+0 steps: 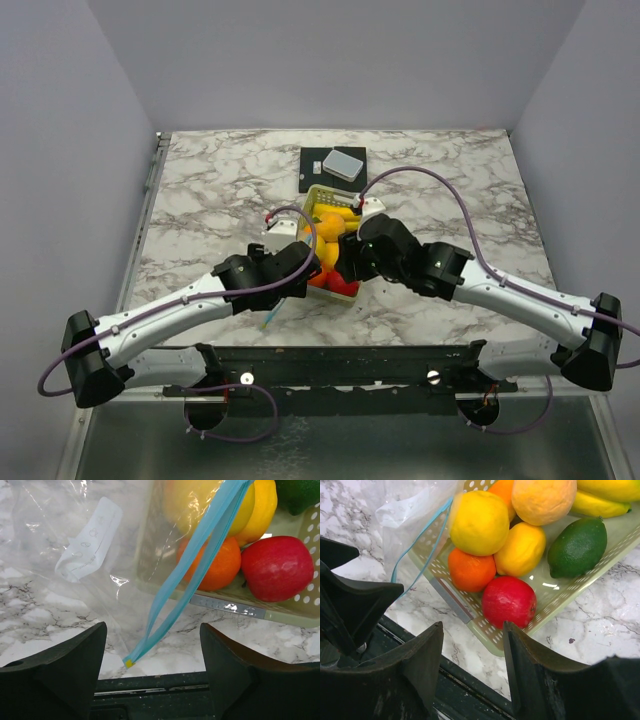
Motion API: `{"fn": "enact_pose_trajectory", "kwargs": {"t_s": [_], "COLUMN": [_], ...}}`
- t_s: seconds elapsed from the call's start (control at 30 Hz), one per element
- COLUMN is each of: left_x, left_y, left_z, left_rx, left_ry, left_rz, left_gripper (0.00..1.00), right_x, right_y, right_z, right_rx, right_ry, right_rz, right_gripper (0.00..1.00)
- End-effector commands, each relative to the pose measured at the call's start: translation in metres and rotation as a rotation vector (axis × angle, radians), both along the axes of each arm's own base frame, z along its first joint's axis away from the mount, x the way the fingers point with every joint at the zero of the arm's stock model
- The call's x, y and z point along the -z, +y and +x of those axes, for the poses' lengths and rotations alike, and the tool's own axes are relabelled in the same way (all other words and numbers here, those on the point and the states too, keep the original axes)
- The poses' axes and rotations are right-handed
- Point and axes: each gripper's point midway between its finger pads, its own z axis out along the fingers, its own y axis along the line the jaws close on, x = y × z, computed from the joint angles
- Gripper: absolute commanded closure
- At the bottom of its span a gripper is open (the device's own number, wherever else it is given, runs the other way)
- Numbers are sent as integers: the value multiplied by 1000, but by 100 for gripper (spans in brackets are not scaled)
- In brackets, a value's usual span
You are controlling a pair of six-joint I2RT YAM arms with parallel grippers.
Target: Place the food in the zip-top bag and seal the zipper
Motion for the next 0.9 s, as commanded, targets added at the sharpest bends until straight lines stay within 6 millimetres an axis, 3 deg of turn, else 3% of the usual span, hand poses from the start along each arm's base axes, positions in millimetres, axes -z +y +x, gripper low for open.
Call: {"fn": "enact_pose_trajectory", "kwargs": {"t_s": [0.0, 0.23, 0.57, 0.87], "left_x": [-2, 3, 18, 31], "left_y": [6, 13, 14, 16], "left_z": [-1, 7, 12, 14], "left_rx": [-79, -137, -134, -133], "left_ry": [-42, -77, -69, -75], "left_rz": [55, 147, 237, 275], "left_gripper": [25, 34, 40, 54], "right_x": [-2, -4, -3, -4], "right_y": [-6, -10, -15, -13], "right_z": [-3, -6, -7, -7], "right_rx": [9, 7, 14, 12], "right_ry": [-8, -15, -16, -10], "right_rz": [3, 8, 6, 12], "right_gripper": [43, 43, 43, 43]}}
